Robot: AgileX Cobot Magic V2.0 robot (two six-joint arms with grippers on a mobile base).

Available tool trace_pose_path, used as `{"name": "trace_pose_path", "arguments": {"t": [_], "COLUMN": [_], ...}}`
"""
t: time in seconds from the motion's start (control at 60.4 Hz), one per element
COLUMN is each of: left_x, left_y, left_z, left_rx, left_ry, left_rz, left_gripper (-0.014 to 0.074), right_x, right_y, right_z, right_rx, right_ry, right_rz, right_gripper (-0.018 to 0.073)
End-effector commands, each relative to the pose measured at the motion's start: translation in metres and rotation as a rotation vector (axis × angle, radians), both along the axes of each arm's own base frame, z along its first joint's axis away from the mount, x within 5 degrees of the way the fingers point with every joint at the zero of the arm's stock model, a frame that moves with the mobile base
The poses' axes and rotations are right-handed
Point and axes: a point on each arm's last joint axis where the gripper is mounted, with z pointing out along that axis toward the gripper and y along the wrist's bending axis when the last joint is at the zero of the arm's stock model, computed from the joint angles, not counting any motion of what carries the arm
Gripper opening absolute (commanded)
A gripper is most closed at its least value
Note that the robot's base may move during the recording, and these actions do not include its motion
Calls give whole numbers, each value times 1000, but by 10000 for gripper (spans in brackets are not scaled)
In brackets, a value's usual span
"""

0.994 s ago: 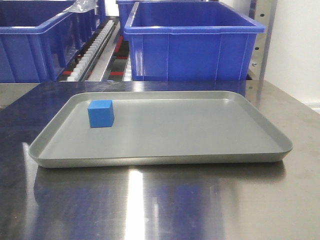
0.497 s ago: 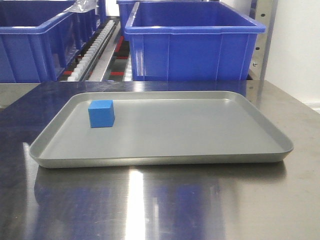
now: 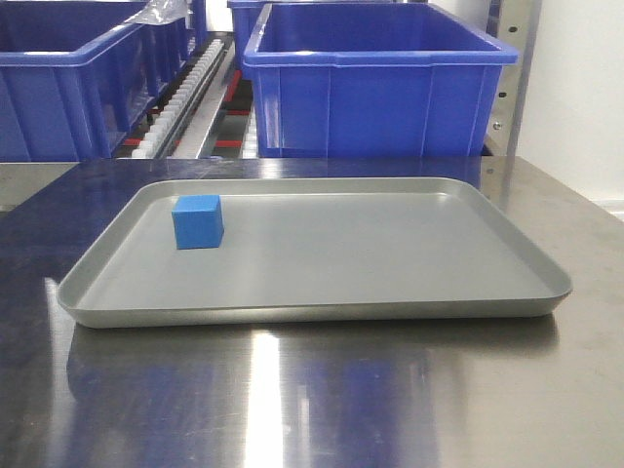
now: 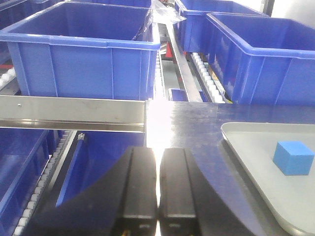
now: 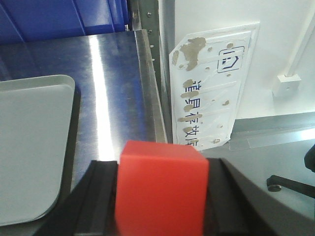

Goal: Sort and place red and blue blocks on shelf

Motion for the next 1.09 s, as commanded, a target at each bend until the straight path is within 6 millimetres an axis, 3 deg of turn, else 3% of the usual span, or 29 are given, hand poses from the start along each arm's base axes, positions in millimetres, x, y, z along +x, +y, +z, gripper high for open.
{"name": "trace_pose_path", "arguments": {"t": [0.0, 0.978, 1.077], "left_x": [0, 0, 1], "left_y": [-1, -1, -3], "left_z": [-4, -4, 7], "left_rx": [-15, -14, -4], "left_ry": [-70, -62, -73], "left_rz": [-14, -15, -41], "left_gripper": [129, 129, 129], "right_x": [3, 3, 3], "right_y": [0, 0, 0], "right_z": [16, 16, 16], "right_rx": [-8, -8, -8], "right_ry": [-111, -110, -110], "right_rz": [0, 0, 0], "right_gripper": [57, 57, 57]}}
